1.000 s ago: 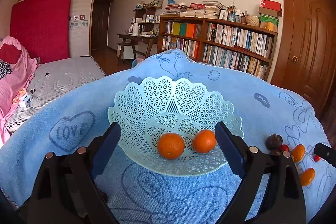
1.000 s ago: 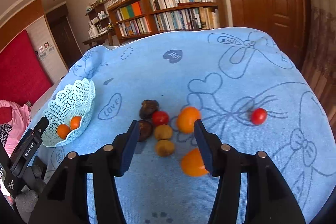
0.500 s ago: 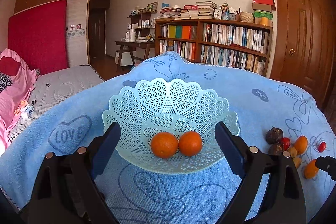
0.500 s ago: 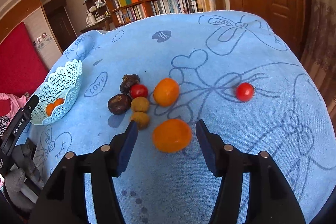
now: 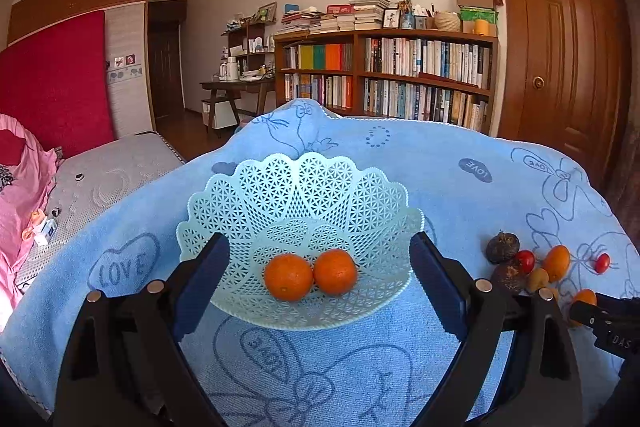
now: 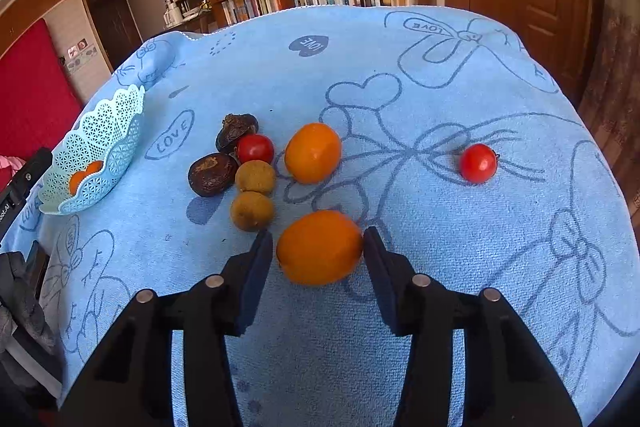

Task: Organize fruits
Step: 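Grasp the large orange with the right tool while the left tool withdraws, then grasp a dark brown round fruit with the left tool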

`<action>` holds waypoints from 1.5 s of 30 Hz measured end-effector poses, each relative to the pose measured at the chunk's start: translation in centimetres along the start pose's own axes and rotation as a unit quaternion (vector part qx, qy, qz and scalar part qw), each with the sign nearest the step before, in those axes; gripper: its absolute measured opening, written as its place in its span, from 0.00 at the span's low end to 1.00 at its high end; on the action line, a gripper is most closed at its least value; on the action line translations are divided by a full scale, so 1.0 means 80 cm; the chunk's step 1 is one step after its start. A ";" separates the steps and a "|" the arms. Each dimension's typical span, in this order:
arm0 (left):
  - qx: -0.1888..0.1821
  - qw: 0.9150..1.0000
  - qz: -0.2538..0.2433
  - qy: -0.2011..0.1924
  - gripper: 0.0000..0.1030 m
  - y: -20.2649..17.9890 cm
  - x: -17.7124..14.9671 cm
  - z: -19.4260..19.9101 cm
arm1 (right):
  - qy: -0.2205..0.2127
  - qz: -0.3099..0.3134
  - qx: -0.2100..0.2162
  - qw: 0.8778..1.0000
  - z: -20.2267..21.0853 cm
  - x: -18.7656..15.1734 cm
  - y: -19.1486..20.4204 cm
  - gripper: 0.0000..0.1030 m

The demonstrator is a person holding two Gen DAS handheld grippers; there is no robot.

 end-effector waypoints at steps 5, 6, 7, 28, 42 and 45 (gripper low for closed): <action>-0.015 0.999 -0.045 -0.003 0.90 -0.031 -0.002 0.007 | -0.009 0.007 0.004 1.000 0.005 -0.003 0.001 0.43; -0.020 0.998 -0.053 0.000 0.90 -0.038 -0.002 0.007 | -0.014 0.007 0.004 1.000 0.007 -0.003 0.001 0.43; -0.026 0.998 -0.058 0.002 0.90 -0.044 -0.002 0.007 | -0.018 0.005 0.003 1.000 0.009 -0.003 0.000 0.43; -0.216 0.954 -0.145 0.147 0.57 -0.184 -0.033 -0.070 | -0.046 -0.060 -0.004 0.997 0.019 0.004 -0.042 0.43; -0.256 0.939 -0.120 0.196 0.40 -0.193 -0.043 -0.098 | -0.049 -0.051 -0.009 0.997 0.018 0.002 -0.037 0.43; -0.254 0.942 -0.121 0.185 0.40 -0.191 -0.042 -0.092 | -0.051 -0.048 -0.011 0.998 0.018 0.002 -0.036 0.43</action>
Point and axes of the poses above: each gripper's, at about its wrist camera, not at the fingertips, and z roughly against the way its jaws point, y to its left, x to its top, the point moved 2 cm from there along -z, roughly the way its jaws point, and after that the axes turned 1 degree about x, right-handed, at the moved point
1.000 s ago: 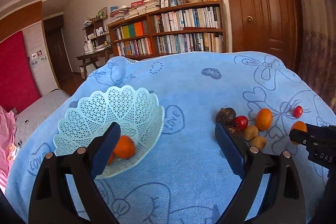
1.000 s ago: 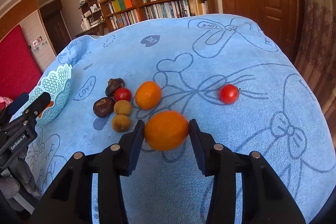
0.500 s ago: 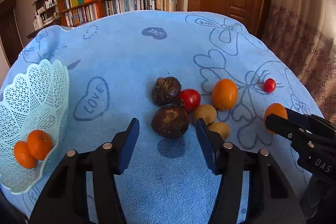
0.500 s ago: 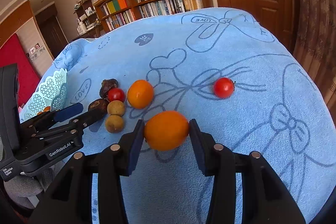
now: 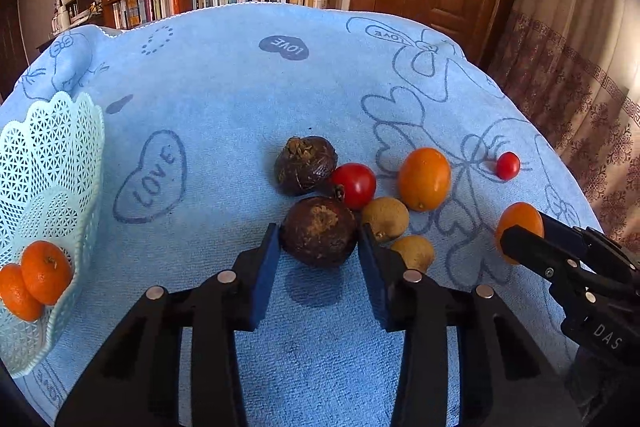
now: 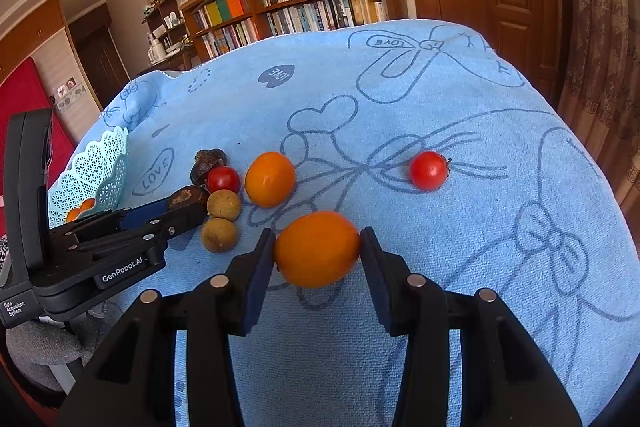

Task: Organize fruits
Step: 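Grasp a dark brown round fruit with the left tool, then carry the dark brown fruit into the basket and open the left tool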

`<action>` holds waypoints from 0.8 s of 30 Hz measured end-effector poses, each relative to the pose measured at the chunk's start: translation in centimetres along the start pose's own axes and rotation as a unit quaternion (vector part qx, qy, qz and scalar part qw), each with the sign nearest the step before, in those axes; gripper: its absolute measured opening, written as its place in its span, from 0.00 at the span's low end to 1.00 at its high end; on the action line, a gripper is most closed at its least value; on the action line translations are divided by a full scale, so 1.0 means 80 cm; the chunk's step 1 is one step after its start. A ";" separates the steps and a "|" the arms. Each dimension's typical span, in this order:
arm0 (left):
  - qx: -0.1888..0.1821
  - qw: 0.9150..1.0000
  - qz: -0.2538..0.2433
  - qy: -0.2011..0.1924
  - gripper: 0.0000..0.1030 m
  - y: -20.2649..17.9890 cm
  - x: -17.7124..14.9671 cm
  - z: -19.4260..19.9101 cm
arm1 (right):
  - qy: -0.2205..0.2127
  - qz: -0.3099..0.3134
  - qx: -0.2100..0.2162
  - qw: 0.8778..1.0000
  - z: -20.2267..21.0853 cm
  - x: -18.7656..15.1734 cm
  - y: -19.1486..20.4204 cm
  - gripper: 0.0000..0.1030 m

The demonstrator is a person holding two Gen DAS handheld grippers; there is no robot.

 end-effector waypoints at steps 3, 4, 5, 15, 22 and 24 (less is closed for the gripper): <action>0.013 1.000 -0.006 -0.016 0.40 -0.003 0.001 0.010 | -0.001 0.002 -0.001 1.000 0.000 0.000 0.001 0.43; 0.020 1.000 -0.009 -0.022 0.40 -0.003 0.001 0.014 | -0.002 0.002 -0.001 1.000 0.000 0.000 0.001 0.43; 0.027 0.999 -0.011 -0.028 0.40 -0.004 0.001 0.018 | -0.002 0.003 -0.002 1.000 0.000 0.000 0.001 0.43; 0.096 0.992 -0.016 -0.082 0.40 0.002 0.002 0.062 | -0.008 0.007 -0.004 1.000 0.003 0.000 0.003 0.43; 0.125 0.987 0.007 -0.105 0.40 0.024 0.004 0.089 | -0.011 0.007 -0.006 1.000 0.005 0.000 0.003 0.43; 0.132 0.985 0.015 -0.110 0.40 0.032 0.004 0.096 | -0.012 0.007 -0.007 1.000 0.006 -0.001 0.003 0.43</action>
Point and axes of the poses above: each gripper's, at about its wrist camera, not at the fingertips, and z roughly against the way its jaws point, y to its left, x to its top, the point moved 2 cm from there along -z, roughly the way its jaws point, and after that the axes turned 1 degree about x, right-handed, at the moved point
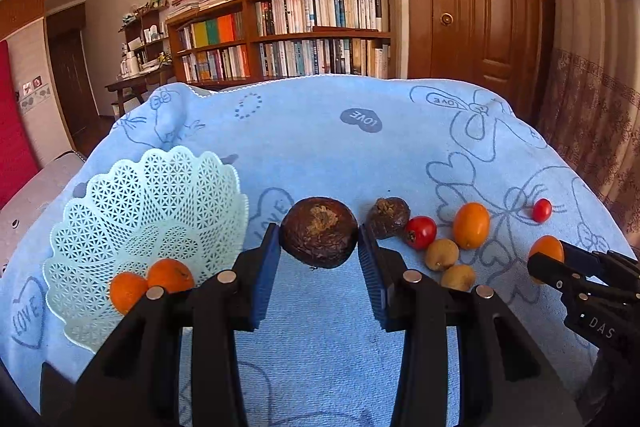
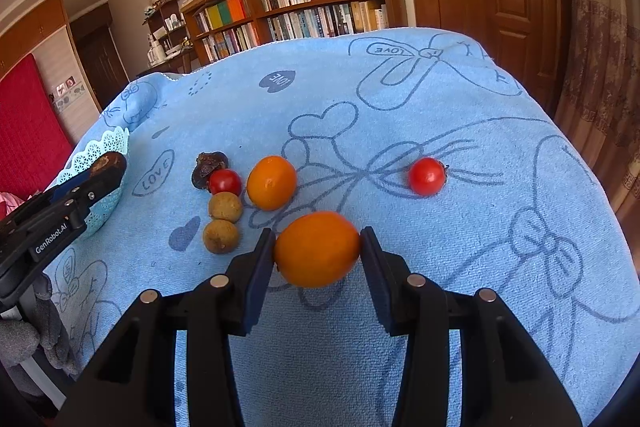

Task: Organize fruits
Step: 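Carry the dark brown fruit into the basket and open the left tool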

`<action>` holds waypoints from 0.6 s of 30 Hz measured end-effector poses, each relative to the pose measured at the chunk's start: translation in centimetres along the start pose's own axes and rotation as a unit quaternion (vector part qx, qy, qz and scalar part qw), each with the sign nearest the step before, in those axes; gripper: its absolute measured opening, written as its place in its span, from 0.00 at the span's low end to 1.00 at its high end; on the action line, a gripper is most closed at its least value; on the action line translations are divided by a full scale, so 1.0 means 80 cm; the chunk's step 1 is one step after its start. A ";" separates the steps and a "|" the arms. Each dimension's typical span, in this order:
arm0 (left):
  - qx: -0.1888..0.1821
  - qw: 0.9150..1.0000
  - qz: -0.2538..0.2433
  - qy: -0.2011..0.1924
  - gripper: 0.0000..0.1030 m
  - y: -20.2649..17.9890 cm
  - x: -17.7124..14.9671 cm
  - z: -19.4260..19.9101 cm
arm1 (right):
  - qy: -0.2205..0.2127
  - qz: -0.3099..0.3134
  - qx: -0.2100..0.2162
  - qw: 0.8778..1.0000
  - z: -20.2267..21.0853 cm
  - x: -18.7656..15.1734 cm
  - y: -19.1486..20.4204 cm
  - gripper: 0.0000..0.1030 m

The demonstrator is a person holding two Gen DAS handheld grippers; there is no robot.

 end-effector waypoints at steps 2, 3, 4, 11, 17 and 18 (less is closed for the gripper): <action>0.007 1.000 0.006 -0.002 0.40 0.008 0.000 0.002 | -0.001 0.000 -0.001 1.000 0.000 0.000 0.000 0.43; 0.011 1.000 0.008 -0.002 0.40 0.012 0.000 0.003 | -0.001 0.001 -0.002 1.000 0.000 0.000 0.000 0.43; 0.014 1.000 0.011 -0.003 0.40 0.016 0.000 0.003 | -0.001 0.001 -0.002 1.000 0.000 0.000 0.000 0.43; 0.037 0.999 0.033 -0.008 0.40 0.046 0.000 0.007 | -0.001 0.000 -0.005 1.000 0.001 0.000 0.000 0.43; 0.058 0.997 0.051 -0.010 0.40 0.075 -0.001 0.007 | 0.003 0.013 -0.010 1.000 0.001 0.002 0.008 0.43; 0.063 0.997 0.052 -0.011 0.40 0.080 -0.002 0.006 | 0.003 0.015 -0.008 1.000 0.001 0.003 0.010 0.43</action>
Point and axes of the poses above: each gripper's, at about its wrist camera, not at the fingertips, and z roughly against the way its jaws point, y to its left, x to its top, the point moved 2 cm from there along -z, roughly the way its jaws point, and after that the axes turned 1 degree about x, right-handed, at the moved point
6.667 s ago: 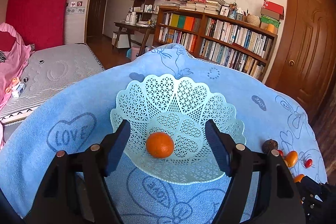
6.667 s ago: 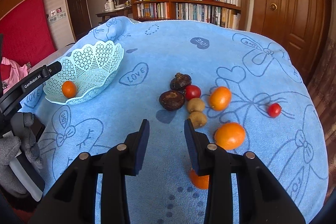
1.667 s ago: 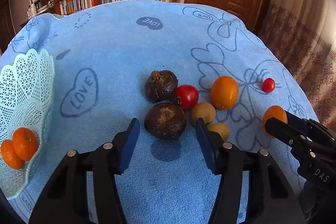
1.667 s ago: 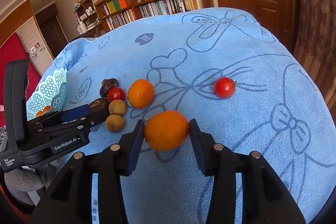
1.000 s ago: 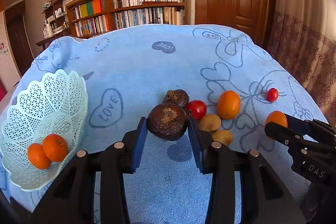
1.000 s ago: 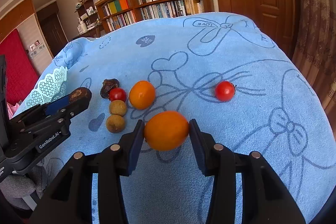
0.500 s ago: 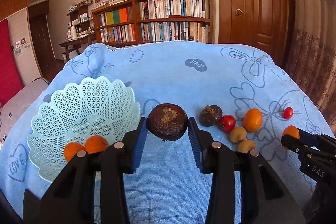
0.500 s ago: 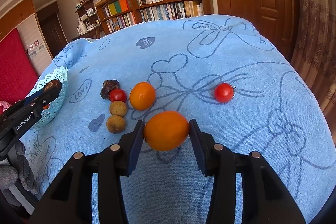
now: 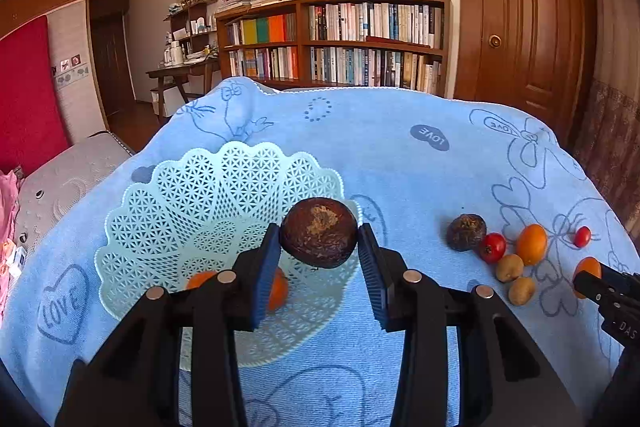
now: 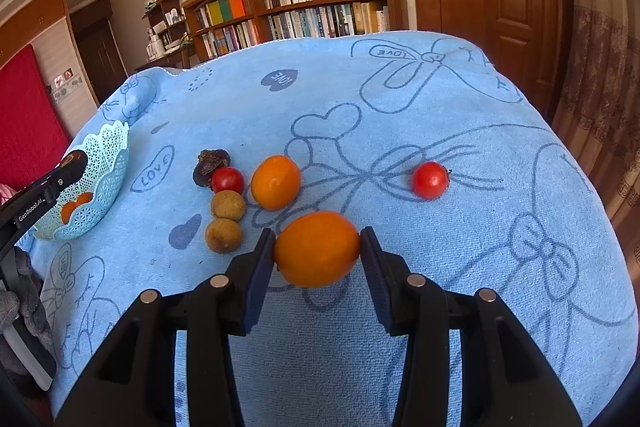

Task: Organize fruits
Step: 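Carry the dark brown fruit into the basket and open the left tool, then lower the large orange into the basket and open the right tool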

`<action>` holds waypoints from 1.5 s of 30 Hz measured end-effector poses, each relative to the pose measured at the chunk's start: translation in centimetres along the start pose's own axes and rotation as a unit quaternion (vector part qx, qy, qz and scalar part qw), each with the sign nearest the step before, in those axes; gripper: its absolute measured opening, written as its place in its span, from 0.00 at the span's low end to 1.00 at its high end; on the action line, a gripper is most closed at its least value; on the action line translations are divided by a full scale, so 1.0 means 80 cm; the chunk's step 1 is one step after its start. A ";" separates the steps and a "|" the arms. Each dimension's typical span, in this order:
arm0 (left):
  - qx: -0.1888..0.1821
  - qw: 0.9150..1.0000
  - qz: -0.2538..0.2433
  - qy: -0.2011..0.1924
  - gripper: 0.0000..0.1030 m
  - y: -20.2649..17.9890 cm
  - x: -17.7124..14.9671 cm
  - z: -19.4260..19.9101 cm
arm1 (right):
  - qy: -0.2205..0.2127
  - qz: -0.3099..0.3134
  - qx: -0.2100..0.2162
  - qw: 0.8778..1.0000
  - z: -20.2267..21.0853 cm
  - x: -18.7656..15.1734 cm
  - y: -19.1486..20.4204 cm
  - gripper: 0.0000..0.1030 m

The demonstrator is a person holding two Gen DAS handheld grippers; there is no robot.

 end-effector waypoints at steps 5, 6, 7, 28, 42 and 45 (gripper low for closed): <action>0.014 1.000 0.020 0.003 0.40 0.027 -0.001 -0.005 | 0.000 0.017 0.007 1.000 0.003 0.010 0.019 0.43; 0.017 1.000 0.025 0.004 0.40 0.032 -0.002 -0.006 | 0.000 0.021 0.008 1.000 0.002 0.012 0.025 0.43; 0.019 0.999 0.029 0.005 0.40 0.036 -0.001 -0.007 | -0.001 0.025 0.011 1.000 0.002 0.014 0.030 0.43; 0.075 0.990 0.121 -0.003 0.69 0.107 -0.004 -0.018 | 0.004 0.095 0.084 0.992 -0.024 0.054 0.160 0.43; 0.126 0.979 0.154 -0.034 0.78 0.135 -0.002 0.001 | 0.011 0.149 0.125 0.981 -0.051 0.067 0.268 0.43; 0.133 0.978 0.158 -0.037 0.78 0.139 -0.003 0.003 | 0.011 0.157 0.128 0.979 -0.056 0.067 0.283 0.43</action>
Point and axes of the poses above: each gripper's, at about its wrist camera, not at the fingertips, and z roughly against the way its jaws point, y to its left, x to its top, the point moved 2 cm from there along -z, roughly the way its jaws point, and after that the axes turned 1 degree about x, right-handed, at the moved point
